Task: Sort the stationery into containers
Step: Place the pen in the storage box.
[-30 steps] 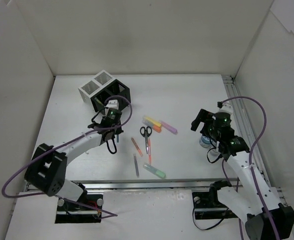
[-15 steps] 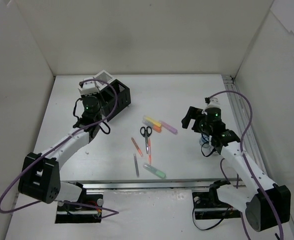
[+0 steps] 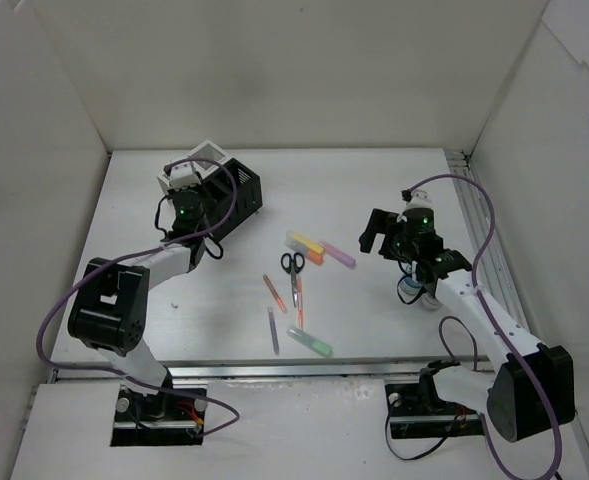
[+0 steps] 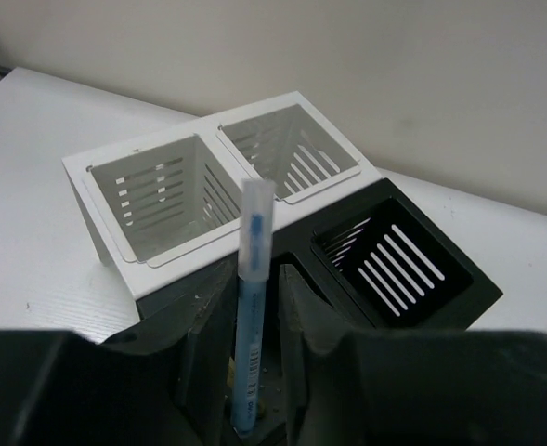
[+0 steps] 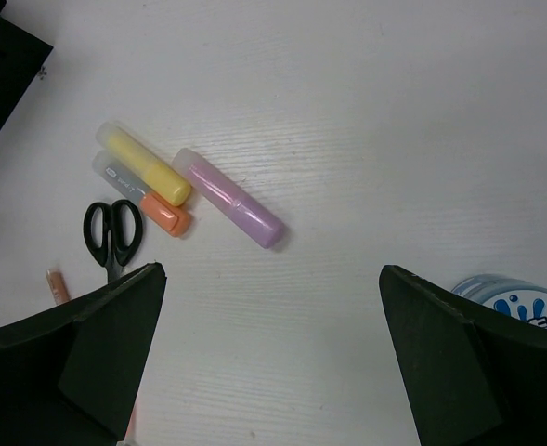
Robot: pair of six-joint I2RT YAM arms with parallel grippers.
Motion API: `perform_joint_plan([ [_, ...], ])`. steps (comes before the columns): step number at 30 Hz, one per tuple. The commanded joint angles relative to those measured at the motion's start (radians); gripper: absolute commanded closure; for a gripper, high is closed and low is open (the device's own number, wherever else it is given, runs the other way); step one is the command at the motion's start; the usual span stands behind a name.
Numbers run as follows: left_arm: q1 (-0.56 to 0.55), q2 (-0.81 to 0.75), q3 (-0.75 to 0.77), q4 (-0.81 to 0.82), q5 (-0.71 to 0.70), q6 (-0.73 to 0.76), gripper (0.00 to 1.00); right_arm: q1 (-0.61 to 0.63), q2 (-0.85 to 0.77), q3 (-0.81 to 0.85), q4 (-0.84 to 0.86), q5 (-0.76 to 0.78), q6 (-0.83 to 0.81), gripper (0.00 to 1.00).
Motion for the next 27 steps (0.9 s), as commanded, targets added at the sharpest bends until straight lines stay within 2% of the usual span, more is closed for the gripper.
perform_joint_plan([
  [1,0.005,-0.019,0.054,0.089,0.032,-0.065,0.77,0.010,0.022,0.057,0.065,-0.003,-0.023,0.02],
  [4,0.005,-0.051,0.034,0.046,0.043,-0.097,0.55,0.023,0.042,0.071,0.056,-0.001,-0.042,0.02],
  [8,-0.004,-0.120,0.059,-0.104,0.037,-0.097,0.45,0.092,0.065,0.094,0.021,0.091,-0.069,0.02],
  [9,-0.015,-0.150,0.059,-0.150,0.023,-0.091,0.40,0.098,0.066,0.091,0.019,0.098,-0.066,0.02],
  [10,-0.015,-0.187,0.056,-0.172,0.018,-0.094,0.28,0.115,0.066,0.089,0.019,0.107,-0.066,0.02],
  [11,-0.024,-0.203,0.056,-0.231,0.023,-0.096,0.24,0.119,0.060,0.085,0.018,0.111,-0.066,0.02],
  [12,-0.024,-0.222,0.056,-0.267,0.041,-0.097,0.13,0.128,0.056,0.082,0.015,0.118,-0.063,0.02],
  [14,-0.024,-0.273,0.060,-0.331,0.105,-0.065,0.07,0.142,0.039,0.073,0.009,0.124,-0.063,0.02],
  [15,-0.033,-0.287,0.065,-0.400,0.215,-0.032,0.02,0.142,0.036,0.068,0.007,0.122,-0.065,0.02],
  [16,-0.033,-0.295,0.083,-0.434,0.291,0.074,0.01,0.150,0.028,0.063,0.007,0.113,-0.066,0.02],
  [18,-0.062,-0.321,0.098,-0.554,0.470,0.188,0.00,0.155,0.008,0.050,-0.028,0.099,-0.076,0.02],
  [19,-0.072,-0.341,0.100,-0.583,0.533,0.343,0.01,0.156,-0.001,0.046,-0.037,0.089,-0.079,0.02],
  [22,-0.111,-0.339,0.173,-0.807,0.802,0.556,0.01,0.156,-0.022,0.031,-0.074,0.067,-0.091,0.02],
  [23,-0.121,-0.329,0.204,-0.964,0.869,0.702,0.00,0.156,-0.030,0.022,-0.085,0.067,-0.091,0.02],
  [24,-0.130,-0.315,0.235,-1.035,0.970,0.773,0.00,0.155,-0.033,0.020,-0.100,0.065,-0.091,0.02],
  [27,-0.157,-0.244,0.332,-1.152,1.044,0.935,0.01,0.153,-0.036,0.007,-0.117,0.075,-0.085,0.02],
])
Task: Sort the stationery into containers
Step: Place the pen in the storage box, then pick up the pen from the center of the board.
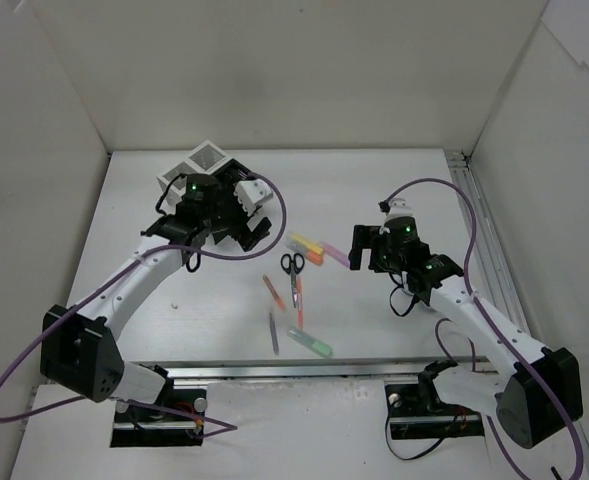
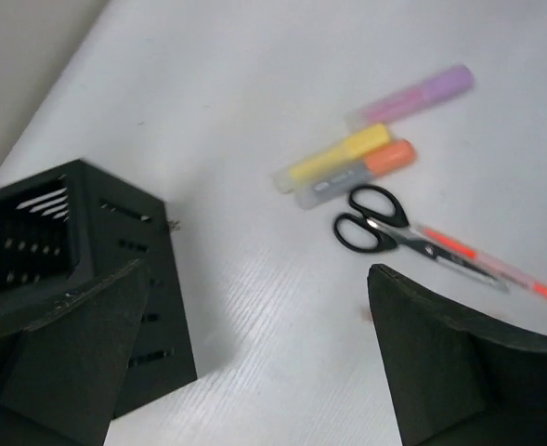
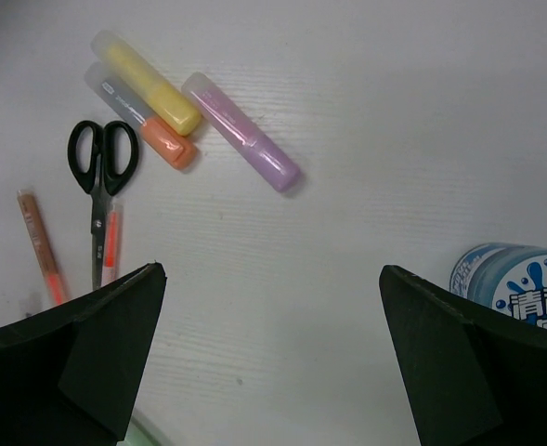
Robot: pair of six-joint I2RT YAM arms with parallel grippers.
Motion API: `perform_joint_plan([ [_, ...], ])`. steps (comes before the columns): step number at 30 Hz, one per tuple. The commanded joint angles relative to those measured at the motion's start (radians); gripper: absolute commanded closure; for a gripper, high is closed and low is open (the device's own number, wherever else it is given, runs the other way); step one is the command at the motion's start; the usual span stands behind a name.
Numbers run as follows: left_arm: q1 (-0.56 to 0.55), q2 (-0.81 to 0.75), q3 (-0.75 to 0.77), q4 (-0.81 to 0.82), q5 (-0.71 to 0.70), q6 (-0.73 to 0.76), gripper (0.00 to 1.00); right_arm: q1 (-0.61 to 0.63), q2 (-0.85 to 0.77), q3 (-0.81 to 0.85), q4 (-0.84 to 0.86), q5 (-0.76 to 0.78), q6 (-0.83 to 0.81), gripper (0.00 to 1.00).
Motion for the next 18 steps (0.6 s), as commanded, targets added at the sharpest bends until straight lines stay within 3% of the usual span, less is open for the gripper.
perform_joint_plan([
  [1,-0.013,0.073,0.158,-0.229,0.241,0.338,0.01,0.005,-0.015,-0.006,-0.016,0.012,-0.007,0.02],
  [4,-0.036,0.176,0.343,-0.316,0.307,0.436,0.01,0.000,0.009,0.024,-0.036,0.009,0.007,0.02],
  [6,-0.050,0.234,0.544,-0.486,0.332,0.542,0.01,-0.009,0.015,0.048,-0.068,0.006,0.021,0.02],
  [9,-0.077,0.342,0.690,-0.718,0.309,0.710,0.01,-0.044,0.017,0.072,-0.103,-0.004,0.031,0.02],
  [12,-0.126,0.360,0.654,-0.806,0.215,0.784,0.01,-0.067,0.000,0.057,-0.109,-0.027,0.036,0.02],
  [18,-0.209,0.330,0.460,-0.783,0.097,0.851,0.00,-0.081,0.015,0.060,-0.138,-0.014,0.048,0.02],
])
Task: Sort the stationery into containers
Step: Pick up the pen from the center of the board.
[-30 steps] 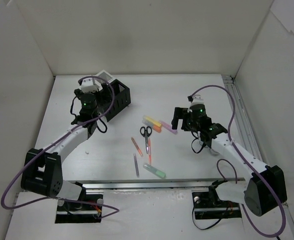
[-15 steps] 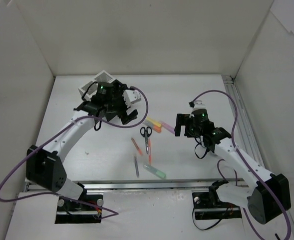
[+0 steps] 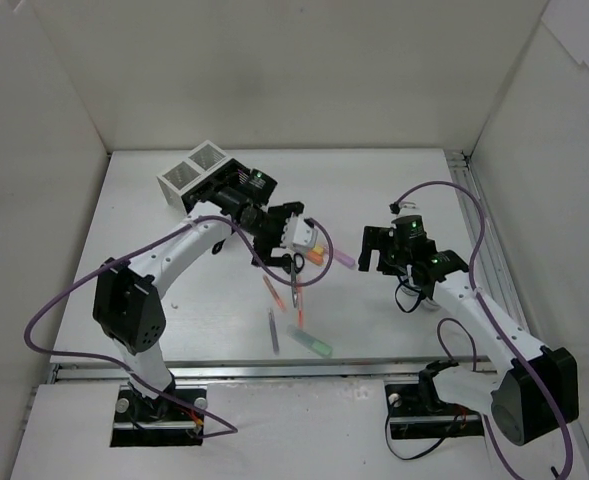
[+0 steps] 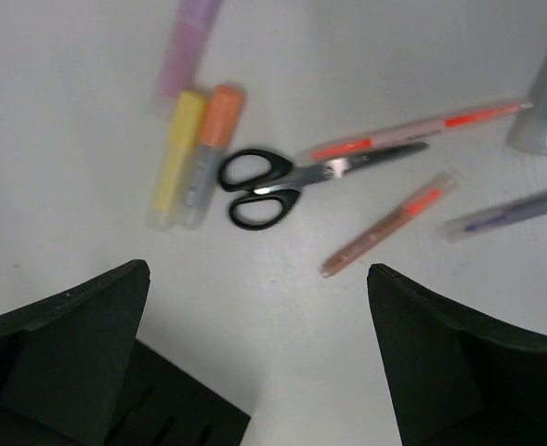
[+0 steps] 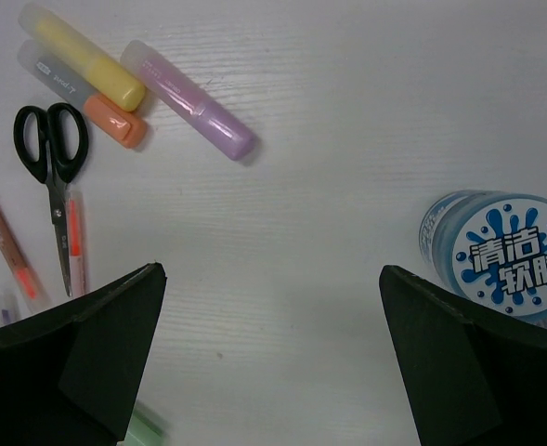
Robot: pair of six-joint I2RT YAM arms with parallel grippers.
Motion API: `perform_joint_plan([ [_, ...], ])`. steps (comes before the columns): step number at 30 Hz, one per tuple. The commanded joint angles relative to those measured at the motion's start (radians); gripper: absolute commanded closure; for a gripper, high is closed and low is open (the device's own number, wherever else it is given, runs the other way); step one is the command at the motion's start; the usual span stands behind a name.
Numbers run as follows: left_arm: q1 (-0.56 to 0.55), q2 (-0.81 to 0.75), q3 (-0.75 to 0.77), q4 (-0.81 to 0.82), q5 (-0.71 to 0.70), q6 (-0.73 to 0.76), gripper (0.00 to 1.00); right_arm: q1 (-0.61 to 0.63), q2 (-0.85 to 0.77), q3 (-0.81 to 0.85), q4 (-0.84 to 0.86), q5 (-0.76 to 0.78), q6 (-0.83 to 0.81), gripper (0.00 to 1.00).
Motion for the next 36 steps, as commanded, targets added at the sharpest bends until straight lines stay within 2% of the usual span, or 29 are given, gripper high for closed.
perform_joint_plan([
  [1,-0.023,-0.041,-0.065,-0.040,-0.060,0.127,0.01,-0.006,0.013,0.045,-0.021,0.002,0.019,0.02],
  [5,-0.043,-0.027,-0.129,-0.004,-0.067,0.159,0.00,-0.011,0.054,0.052,-0.037,-0.019,0.033,0.02],
  [15,-0.061,0.126,-0.084,-0.027,-0.089,0.103,0.04,-0.011,0.055,0.050,-0.058,-0.034,0.046,0.02],
  [20,-0.070,0.125,-0.159,0.057,-0.098,0.084,0.06,-0.008,0.054,0.052,-0.069,-0.019,0.053,0.02],
  [24,-0.070,0.144,-0.176,0.068,-0.095,0.072,0.13,-0.011,0.071,0.075,-0.081,-0.016,0.051,0.02],
  [28,-0.070,0.172,-0.170,0.051,-0.106,0.073,0.24,-0.006,0.084,0.082,-0.086,-0.016,0.059,0.02],
  [36,-0.070,0.181,-0.199,0.039,-0.100,0.089,0.29,-0.009,0.081,0.084,-0.092,-0.005,0.062,0.02],
])
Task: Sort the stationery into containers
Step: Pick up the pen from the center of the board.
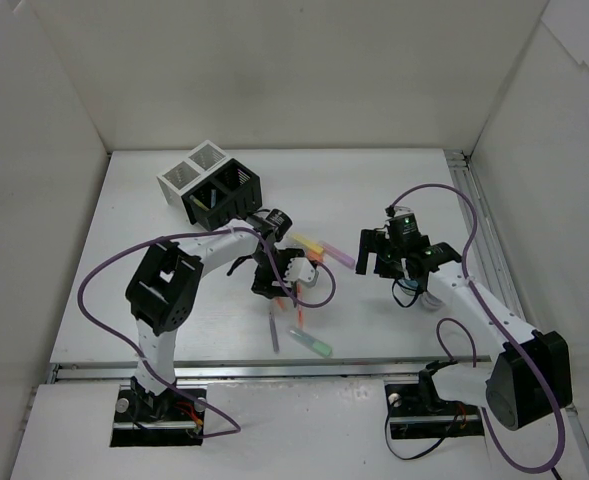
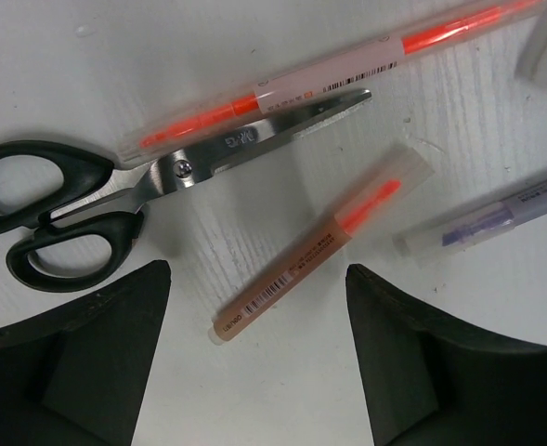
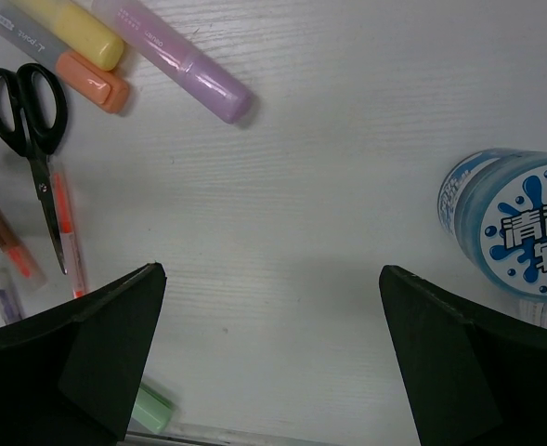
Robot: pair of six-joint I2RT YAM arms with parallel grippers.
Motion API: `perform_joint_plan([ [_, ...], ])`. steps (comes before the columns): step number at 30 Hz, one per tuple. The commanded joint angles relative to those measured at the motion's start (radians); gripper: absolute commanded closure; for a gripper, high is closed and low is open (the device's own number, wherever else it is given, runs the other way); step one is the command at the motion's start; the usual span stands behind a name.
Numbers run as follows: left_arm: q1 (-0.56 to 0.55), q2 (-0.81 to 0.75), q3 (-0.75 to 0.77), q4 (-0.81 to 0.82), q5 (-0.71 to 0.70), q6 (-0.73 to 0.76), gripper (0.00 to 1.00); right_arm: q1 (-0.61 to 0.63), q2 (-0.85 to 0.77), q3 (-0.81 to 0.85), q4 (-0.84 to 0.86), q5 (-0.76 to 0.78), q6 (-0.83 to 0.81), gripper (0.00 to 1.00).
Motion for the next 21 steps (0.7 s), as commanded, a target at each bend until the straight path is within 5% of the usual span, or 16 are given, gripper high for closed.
perform_joint_plan([
  [1,-0.017,-0.020,0.007,-0.016,0.012,0.009,0.29,-0.002,0.006,0.046,0.000,0.031,0.013,0.02],
  [14,-0.052,0.014,0.015,-0.131,0.024,0.039,0.55,-0.005,0.002,0.054,-0.009,0.036,0.010,0.02],
  [21,-0.079,0.015,-0.005,-0.147,0.026,0.022,0.86,-0.003,-0.020,0.051,-0.013,0.066,0.010,0.02],
])
